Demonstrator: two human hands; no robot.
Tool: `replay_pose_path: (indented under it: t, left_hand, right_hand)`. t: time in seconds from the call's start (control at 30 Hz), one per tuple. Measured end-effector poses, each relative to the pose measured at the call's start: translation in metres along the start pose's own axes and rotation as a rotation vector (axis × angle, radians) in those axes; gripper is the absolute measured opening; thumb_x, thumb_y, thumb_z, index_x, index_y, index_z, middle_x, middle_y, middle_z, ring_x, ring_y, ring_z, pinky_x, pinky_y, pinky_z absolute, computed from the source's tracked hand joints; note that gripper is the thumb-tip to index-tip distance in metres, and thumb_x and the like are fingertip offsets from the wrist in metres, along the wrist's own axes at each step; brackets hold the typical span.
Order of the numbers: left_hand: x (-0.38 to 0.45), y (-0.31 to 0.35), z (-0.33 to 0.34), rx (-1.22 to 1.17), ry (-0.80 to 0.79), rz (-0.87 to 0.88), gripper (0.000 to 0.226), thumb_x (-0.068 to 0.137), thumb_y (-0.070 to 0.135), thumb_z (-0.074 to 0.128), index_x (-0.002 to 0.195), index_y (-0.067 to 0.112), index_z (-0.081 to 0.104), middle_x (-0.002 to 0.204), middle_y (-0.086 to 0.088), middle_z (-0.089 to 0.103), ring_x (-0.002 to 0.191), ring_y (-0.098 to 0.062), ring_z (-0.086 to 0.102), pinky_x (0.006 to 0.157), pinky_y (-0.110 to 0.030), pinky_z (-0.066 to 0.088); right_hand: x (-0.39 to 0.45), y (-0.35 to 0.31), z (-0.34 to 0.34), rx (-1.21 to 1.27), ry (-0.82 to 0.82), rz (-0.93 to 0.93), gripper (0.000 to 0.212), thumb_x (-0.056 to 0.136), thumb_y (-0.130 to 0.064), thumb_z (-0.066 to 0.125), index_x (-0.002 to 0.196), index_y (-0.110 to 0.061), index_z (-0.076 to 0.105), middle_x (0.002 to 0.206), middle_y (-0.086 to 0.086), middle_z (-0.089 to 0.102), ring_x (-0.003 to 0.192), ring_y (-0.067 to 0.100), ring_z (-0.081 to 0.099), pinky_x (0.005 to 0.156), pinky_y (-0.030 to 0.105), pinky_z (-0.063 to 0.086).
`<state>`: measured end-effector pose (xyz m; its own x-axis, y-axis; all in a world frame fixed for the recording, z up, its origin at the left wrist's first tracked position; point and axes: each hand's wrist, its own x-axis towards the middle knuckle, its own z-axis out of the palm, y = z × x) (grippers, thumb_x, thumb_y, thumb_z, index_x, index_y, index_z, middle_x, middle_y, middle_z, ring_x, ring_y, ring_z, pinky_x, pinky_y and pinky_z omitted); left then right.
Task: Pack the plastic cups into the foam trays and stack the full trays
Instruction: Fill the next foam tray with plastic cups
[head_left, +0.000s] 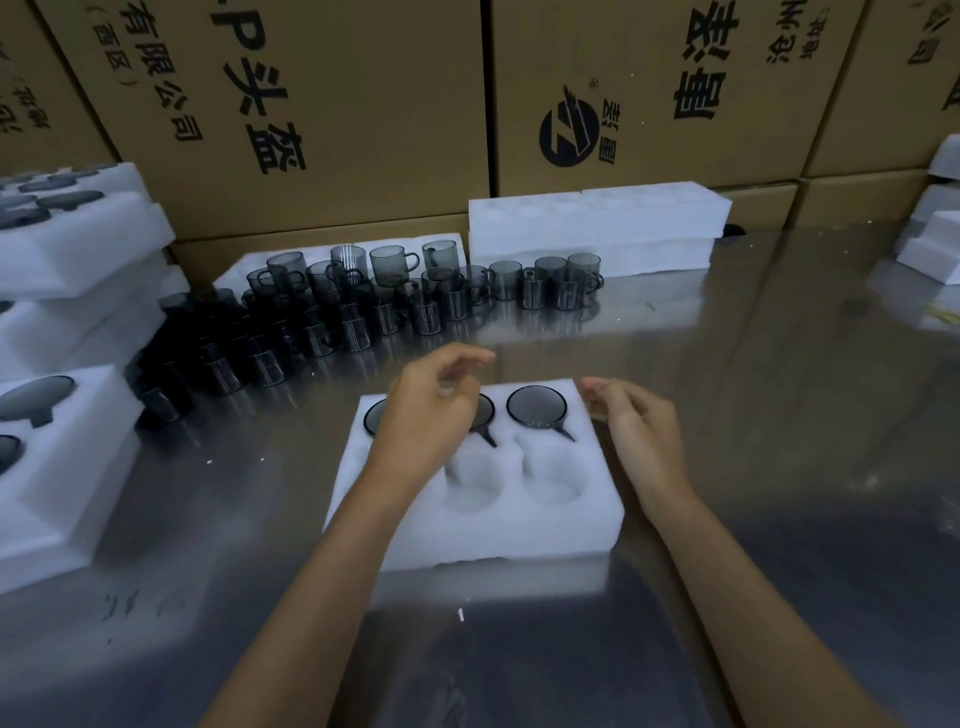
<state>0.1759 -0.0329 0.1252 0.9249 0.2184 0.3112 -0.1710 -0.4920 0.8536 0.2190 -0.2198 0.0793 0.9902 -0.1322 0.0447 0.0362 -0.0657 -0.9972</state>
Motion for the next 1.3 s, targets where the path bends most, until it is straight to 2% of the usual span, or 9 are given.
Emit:
replay_pose_path:
  t: [0.13, 0.23, 0.5, 0.67, 0.77, 0.83, 0.93, 1.13, 1.3]
  left_hand:
    - [0.036, -0.005, -0.008, 0.171, -0.005, -0.006, 0.035, 0.092, 0.004, 0.051, 0.111, 0.025, 0.071, 0.109, 0.008, 0.071, 0.104, -0.008, 0.063, 0.096, -0.027, 0.049]
    - [0.088, -0.011, -0.02, 0.322, -0.012, 0.001, 0.034, 0.092, 0.01, 0.052, 0.122, 0.023, 0.064, 0.116, 0.002, 0.067, 0.112, -0.02, 0.06, 0.102, -0.037, 0.047]
    - [0.216, -0.044, -0.018, 0.909, -0.06, -0.055, 0.066, 0.094, 0.022, 0.052, 0.152, 0.011, 0.024, 0.155, -0.016, 0.028, 0.144, -0.034, 0.022, 0.116, -0.048, 0.023]
    - [0.254, -0.057, -0.003, 1.009, -0.083, 0.016, 0.06, 0.096, 0.018, 0.049, 0.152, 0.008, 0.028, 0.162, -0.015, 0.016, 0.148, -0.033, 0.018, 0.117, -0.048, 0.022]
    - [0.26, -0.067, 0.008, 1.018, -0.047, 0.051, 0.046, 0.096, 0.015, 0.05, 0.14, 0.007, 0.046, 0.156, -0.018, 0.03, 0.142, -0.035, 0.03, 0.112, -0.047, 0.031]
    - [0.258, -0.068, 0.011, 1.007, 0.027, 0.09, 0.034, 0.096, 0.014, 0.051, 0.129, 0.008, 0.054, 0.138, -0.019, 0.047, 0.123, -0.037, 0.048, 0.097, -0.045, 0.044]
    - [0.247, -0.063, 0.014, 0.977, 0.064, 0.136, 0.019, 0.097, 0.01, 0.052, 0.115, 0.007, 0.056, 0.12, -0.019, 0.054, 0.106, -0.037, 0.054, 0.077, -0.042, 0.046]
    - [0.193, -0.043, 0.015, 0.661, 0.051, 0.306, 0.006, 0.093, 0.0, 0.052, 0.1, 0.002, 0.052, 0.109, -0.016, 0.054, 0.096, -0.037, 0.054, 0.083, -0.05, 0.047]
    - [0.13, -0.025, 0.001, 0.517, 0.041, 0.38, 0.011, 0.092, 0.013, 0.065, 0.1, 0.01, 0.058, 0.117, -0.003, 0.053, 0.093, -0.021, 0.054, 0.084, -0.032, 0.046]
  right_hand:
    - [0.022, 0.0, 0.016, -0.241, 0.142, 0.013, 0.027, 0.089, -0.031, 0.049, 0.083, -0.02, 0.073, 0.082, -0.005, 0.073, 0.085, 0.021, 0.067, 0.083, 0.038, 0.052]
    - [0.036, 0.002, 0.027, -0.439, 0.239, 0.012, 0.032, 0.088, -0.035, 0.045, 0.076, -0.013, 0.065, 0.068, -0.001, 0.064, 0.071, 0.025, 0.058, 0.07, 0.034, 0.04]
    - [0.068, 0.012, 0.035, -0.58, 0.281, -0.044, 0.037, 0.093, -0.031, 0.042, 0.063, -0.013, 0.056, 0.059, 0.002, 0.053, 0.054, 0.017, 0.046, 0.065, 0.033, 0.035]
    - [0.08, 0.014, 0.038, -0.599, 0.281, -0.068, 0.037, 0.092, -0.03, 0.043, 0.062, -0.013, 0.056, 0.057, 0.0, 0.051, 0.052, 0.011, 0.043, 0.062, 0.032, 0.032]
    - [0.079, 0.019, 0.038, -0.604, 0.279, -0.07, 0.037, 0.092, -0.029, 0.043, 0.062, -0.012, 0.056, 0.057, 0.0, 0.053, 0.052, 0.012, 0.045, 0.061, 0.031, 0.033]
    - [0.081, 0.02, 0.038, -0.606, 0.278, -0.081, 0.038, 0.093, -0.029, 0.043, 0.062, -0.012, 0.056, 0.056, 0.0, 0.052, 0.052, 0.012, 0.045, 0.06, 0.031, 0.032]
    - [0.082, 0.017, 0.037, -0.607, 0.267, -0.09, 0.037, 0.093, -0.03, 0.043, 0.064, -0.011, 0.056, 0.058, 0.002, 0.054, 0.055, 0.019, 0.048, 0.061, 0.032, 0.034]
    - [0.08, 0.013, 0.035, -0.558, 0.251, -0.05, 0.033, 0.09, -0.032, 0.044, 0.066, -0.012, 0.056, 0.068, 0.007, 0.06, 0.073, 0.034, 0.055, 0.069, 0.034, 0.04]
    - [0.074, 0.015, 0.03, -0.445, 0.178, -0.017, 0.029, 0.088, -0.035, 0.048, 0.08, -0.017, 0.07, 0.078, -0.002, 0.07, 0.08, 0.026, 0.062, 0.072, 0.032, 0.042]
